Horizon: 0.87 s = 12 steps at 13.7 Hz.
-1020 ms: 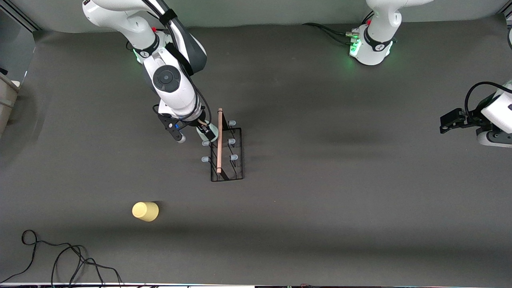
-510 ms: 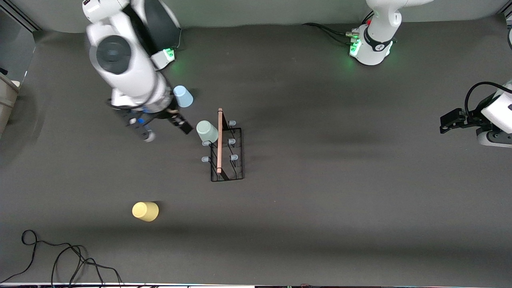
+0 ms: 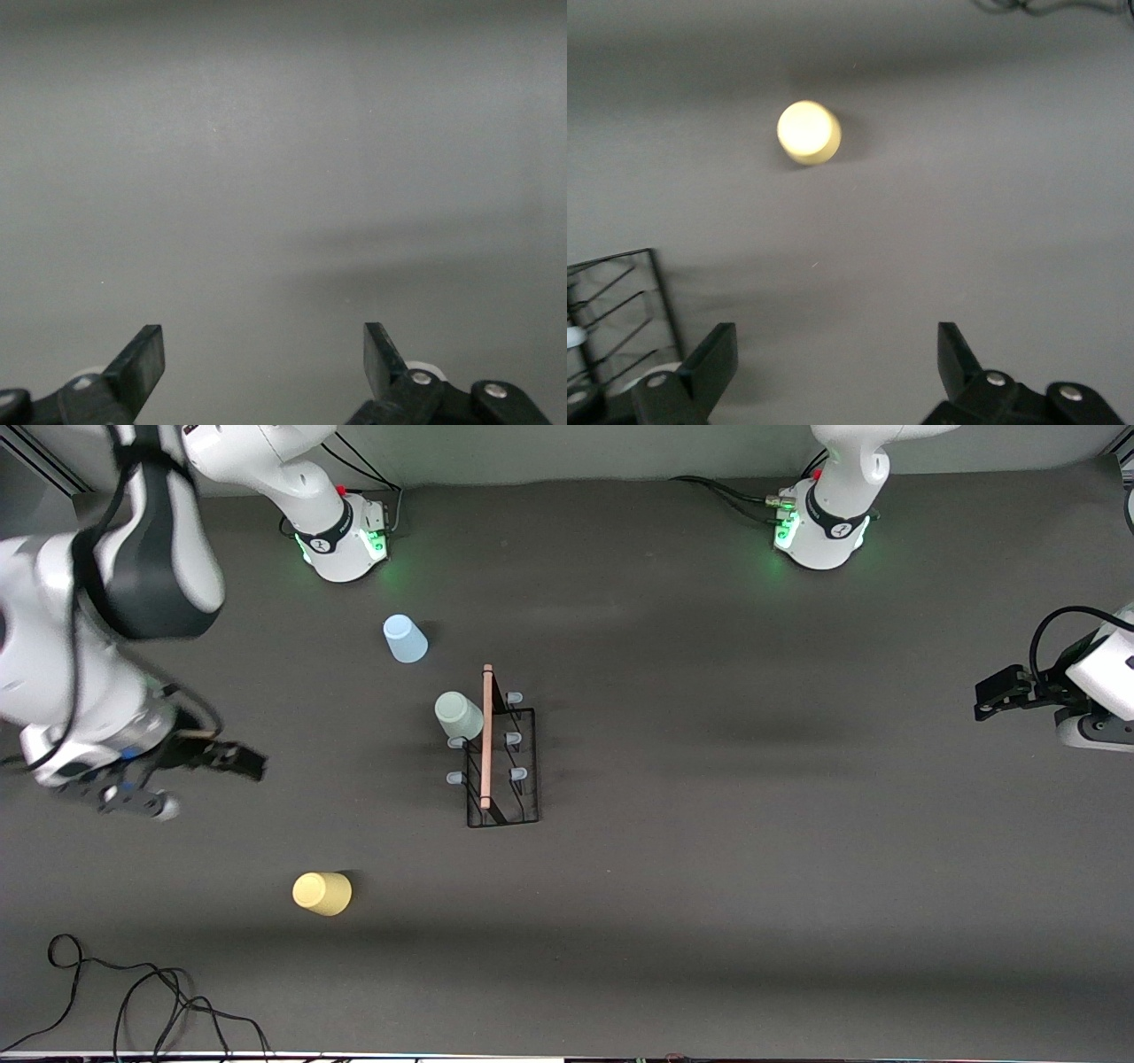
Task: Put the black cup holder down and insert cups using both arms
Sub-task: 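Move the right gripper to the yellow cup and grasp it, then carry the yellow cup with the right gripper to the rack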
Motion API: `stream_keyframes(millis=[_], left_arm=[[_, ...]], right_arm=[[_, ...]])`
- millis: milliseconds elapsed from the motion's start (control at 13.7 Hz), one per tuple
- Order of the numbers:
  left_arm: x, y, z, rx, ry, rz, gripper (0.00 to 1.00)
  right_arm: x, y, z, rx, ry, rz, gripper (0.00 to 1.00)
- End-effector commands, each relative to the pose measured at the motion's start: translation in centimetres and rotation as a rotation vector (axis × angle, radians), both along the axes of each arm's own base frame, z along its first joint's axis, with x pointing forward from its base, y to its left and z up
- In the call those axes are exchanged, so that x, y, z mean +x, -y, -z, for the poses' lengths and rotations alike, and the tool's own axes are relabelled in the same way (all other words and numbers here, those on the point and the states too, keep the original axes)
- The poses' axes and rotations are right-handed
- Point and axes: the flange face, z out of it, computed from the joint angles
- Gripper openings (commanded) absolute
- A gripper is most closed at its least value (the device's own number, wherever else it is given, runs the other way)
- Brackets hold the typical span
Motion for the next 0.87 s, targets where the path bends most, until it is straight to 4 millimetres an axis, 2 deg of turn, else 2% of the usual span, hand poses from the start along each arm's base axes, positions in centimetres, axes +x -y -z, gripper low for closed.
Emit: stream_keyframes(millis=[0,73,146,364,583,801], left_arm=[[0.1,0.0,0.1,-0.008,0.012,0.014,1.0],[0.2,0.0,0.1,-0.008,0.015,0.014,1.0],[0.2,-0.1,0.1,-0.006,0.015,0.013,1.0],[0.2,-0.1,0.2,-0.006,0.012,0.013,1.0],[0.1,-0.1,0.3,-0.007,0.002,0.013,1.0],[0.1,-0.1,0.4,-0.007,-0.002,0.011,1.0]], right_arm=[[4.8,0.9,1.7,-0.006,0.02,-0.106,1.0],[5.9,0.5,3.3,0.008,0.011,-0.125,1.0],[6.8,-0.1,5.6,0.022,0.003,-0.144,1.0],[9.2,-1.0,10.6,0.04,0.095,-0.152,1.0],[10.3,-1.6,15.3,0.006,0.12,-0.176,1.0],[10.6,-2.0,19.9,0.032,0.107,-0.163,1.0]])
